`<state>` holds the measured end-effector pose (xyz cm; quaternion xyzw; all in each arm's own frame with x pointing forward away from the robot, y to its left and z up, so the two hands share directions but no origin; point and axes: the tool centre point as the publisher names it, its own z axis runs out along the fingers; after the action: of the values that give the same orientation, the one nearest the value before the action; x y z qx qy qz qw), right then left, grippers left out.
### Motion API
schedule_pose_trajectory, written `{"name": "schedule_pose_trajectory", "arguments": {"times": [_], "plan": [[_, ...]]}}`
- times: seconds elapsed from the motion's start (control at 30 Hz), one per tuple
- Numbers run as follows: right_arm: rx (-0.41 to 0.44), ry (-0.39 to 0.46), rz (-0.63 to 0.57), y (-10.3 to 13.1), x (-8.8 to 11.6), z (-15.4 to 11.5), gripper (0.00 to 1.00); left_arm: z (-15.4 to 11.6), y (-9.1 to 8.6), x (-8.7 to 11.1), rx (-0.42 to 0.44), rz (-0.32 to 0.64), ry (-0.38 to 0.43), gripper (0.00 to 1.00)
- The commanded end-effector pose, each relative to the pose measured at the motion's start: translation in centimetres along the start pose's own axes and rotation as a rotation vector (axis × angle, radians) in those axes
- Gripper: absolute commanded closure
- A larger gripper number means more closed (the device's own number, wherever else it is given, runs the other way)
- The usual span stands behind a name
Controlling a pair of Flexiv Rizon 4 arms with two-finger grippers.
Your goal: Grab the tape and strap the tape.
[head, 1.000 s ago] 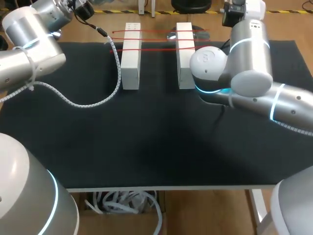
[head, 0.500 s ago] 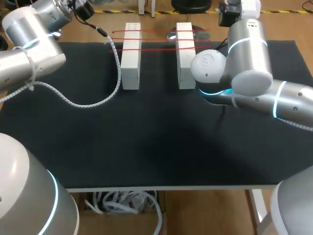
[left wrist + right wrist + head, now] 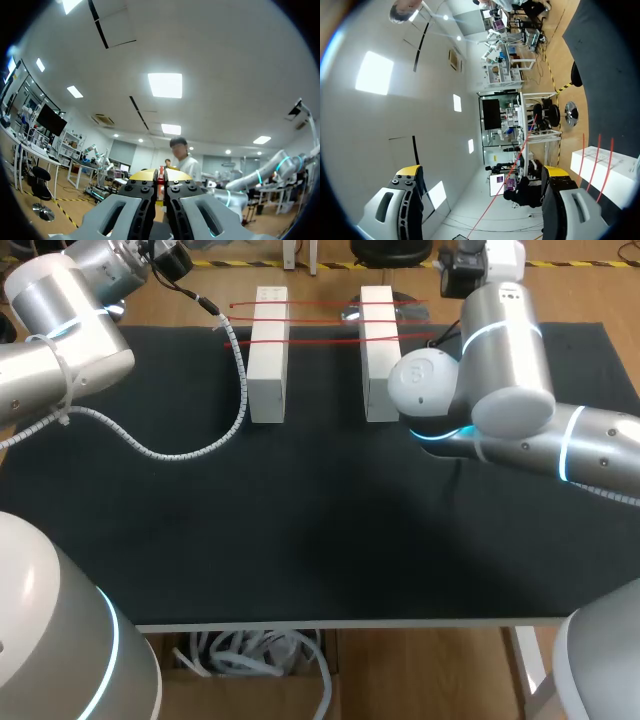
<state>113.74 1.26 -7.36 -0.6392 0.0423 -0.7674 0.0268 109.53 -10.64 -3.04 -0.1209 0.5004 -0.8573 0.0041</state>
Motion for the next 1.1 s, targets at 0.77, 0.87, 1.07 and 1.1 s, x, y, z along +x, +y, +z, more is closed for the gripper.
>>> {"name": "schedule_pose_trajectory", "arguments": {"times": [0.77, 0.87, 1.07, 1.1], "plan": [[-0.021, -0.006, -0.033, 0.34, -0.09, -0.45, 0.64, 0.03, 0.07, -0.08, 0.002, 0.001, 0.001, 1.00], [-0.021, -0.003, -0.034, 0.35, -0.08, -0.44, 0.65, 0.03, 0.07, -0.08, 0.002, 0.001, 0.001, 1.00], [-0.022, -0.002, -0.039, 0.40, -0.07, -0.40, 0.83, 0.03, 0.07, -0.08, 0.002, 0.001, 0.001, 1.00], [-0.022, -0.003, -0.040, 0.41, -0.07, -0.39, 0.82, 0.03, 0.07, -0.08, 0.002, 0.001, 0.001, 1.00]]}}
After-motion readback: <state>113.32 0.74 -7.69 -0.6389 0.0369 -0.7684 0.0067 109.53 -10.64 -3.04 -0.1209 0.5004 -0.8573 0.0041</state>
